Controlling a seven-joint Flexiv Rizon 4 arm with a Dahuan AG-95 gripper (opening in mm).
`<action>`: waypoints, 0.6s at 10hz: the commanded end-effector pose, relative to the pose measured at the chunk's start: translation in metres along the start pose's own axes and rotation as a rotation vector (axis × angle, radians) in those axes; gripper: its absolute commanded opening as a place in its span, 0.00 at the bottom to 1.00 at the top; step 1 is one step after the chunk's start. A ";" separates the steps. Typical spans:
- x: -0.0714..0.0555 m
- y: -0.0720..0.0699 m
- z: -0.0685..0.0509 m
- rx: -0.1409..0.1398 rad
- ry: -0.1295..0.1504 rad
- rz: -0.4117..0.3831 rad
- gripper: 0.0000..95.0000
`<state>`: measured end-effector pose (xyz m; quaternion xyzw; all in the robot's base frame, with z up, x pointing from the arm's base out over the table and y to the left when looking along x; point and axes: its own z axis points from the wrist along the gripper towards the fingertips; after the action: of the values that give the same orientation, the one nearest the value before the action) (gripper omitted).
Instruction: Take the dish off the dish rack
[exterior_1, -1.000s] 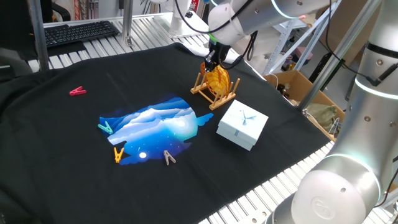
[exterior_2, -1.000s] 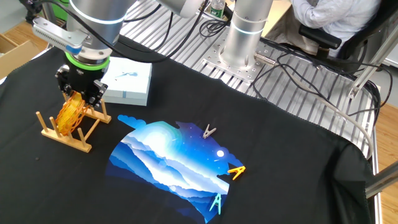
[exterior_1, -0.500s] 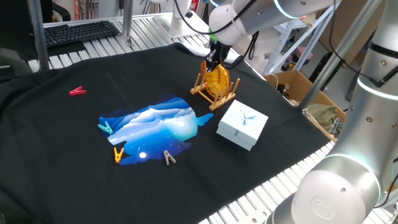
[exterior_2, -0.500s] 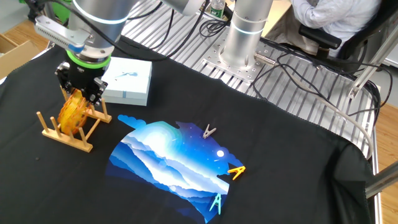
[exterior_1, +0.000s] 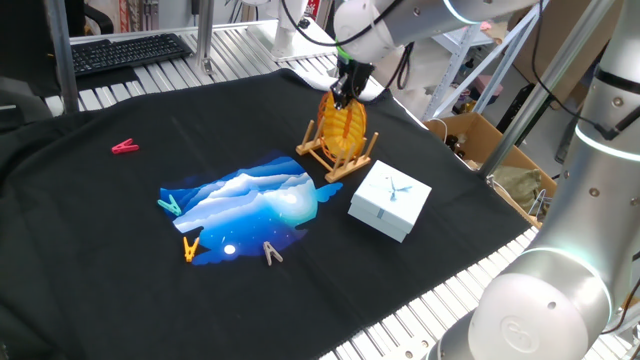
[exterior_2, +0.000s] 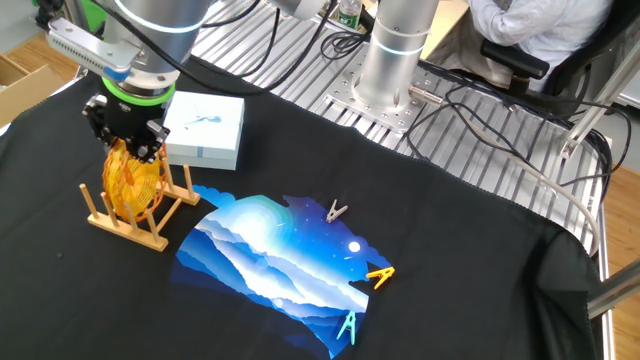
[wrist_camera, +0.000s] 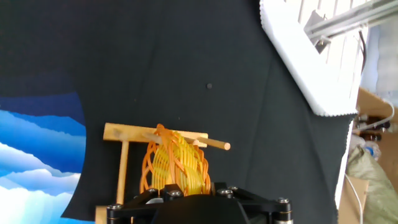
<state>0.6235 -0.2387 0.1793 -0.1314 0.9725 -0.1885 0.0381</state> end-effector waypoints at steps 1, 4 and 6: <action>0.001 0.000 -0.006 0.016 -0.005 0.000 0.00; -0.001 -0.003 -0.019 0.043 0.000 -0.003 0.00; -0.001 -0.005 -0.026 0.048 0.005 -0.004 0.00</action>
<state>0.6225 -0.2327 0.2080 -0.1317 0.9676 -0.2124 0.0373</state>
